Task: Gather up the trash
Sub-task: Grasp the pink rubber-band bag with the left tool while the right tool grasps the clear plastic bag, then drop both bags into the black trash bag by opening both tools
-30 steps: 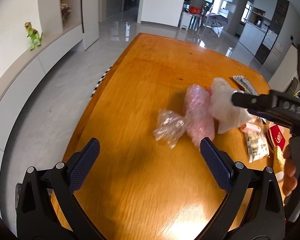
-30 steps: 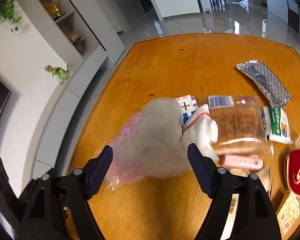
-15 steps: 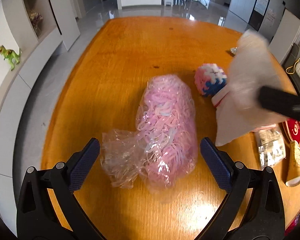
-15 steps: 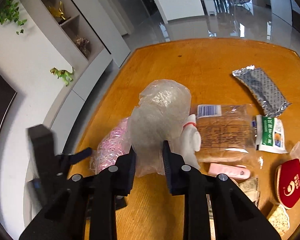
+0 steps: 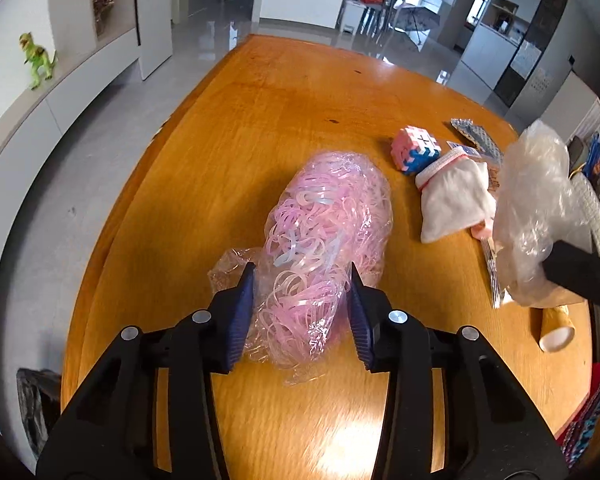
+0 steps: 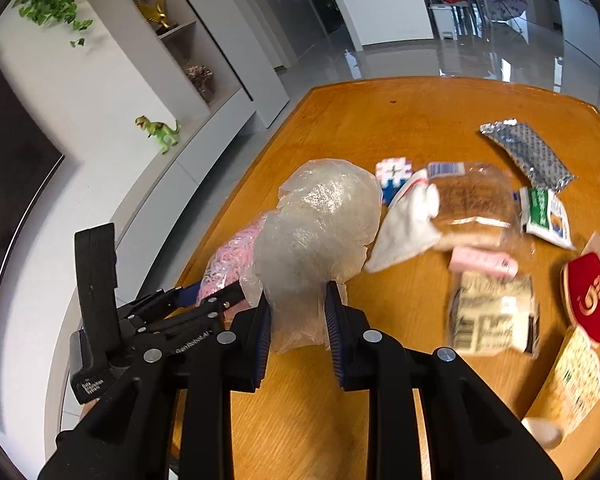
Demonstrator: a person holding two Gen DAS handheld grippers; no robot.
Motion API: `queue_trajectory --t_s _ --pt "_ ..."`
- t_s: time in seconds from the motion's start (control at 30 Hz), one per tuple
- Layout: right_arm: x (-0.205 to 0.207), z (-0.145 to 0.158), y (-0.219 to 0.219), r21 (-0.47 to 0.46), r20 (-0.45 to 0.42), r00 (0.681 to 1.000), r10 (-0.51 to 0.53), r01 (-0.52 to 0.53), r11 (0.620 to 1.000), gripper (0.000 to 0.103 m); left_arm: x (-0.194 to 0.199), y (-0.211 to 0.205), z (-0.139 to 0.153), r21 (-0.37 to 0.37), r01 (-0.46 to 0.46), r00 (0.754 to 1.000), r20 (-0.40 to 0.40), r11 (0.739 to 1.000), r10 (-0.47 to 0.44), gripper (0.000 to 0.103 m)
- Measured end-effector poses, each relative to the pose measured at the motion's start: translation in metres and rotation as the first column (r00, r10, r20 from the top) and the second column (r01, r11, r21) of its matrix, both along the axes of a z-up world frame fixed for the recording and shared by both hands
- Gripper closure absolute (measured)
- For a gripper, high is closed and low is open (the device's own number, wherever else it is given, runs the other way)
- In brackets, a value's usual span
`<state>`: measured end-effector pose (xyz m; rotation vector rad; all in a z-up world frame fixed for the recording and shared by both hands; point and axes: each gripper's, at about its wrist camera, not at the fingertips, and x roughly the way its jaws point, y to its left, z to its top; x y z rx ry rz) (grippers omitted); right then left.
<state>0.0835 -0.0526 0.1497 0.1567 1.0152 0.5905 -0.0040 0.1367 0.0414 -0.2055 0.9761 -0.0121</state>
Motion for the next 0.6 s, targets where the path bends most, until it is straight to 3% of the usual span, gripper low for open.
queue_trajectory --t_s 0.3,0.6 --pt "-0.076 -0.006 0.049 0.013 -0.008 0.994 0.11 -0.11 0.994 0.076 -0.11 0.056 0.025 -0.004 -0.108 0.988 0.111 0.994 0.108 0.061" --pt "-0.146 -0.02 0.126 0.033 -0.03 0.958 0.286 -0.285 0.958 0.076 -0.216 0.121 0.029 0.027 -0.289 0.946 0.165 0.957 0.281 0.061"
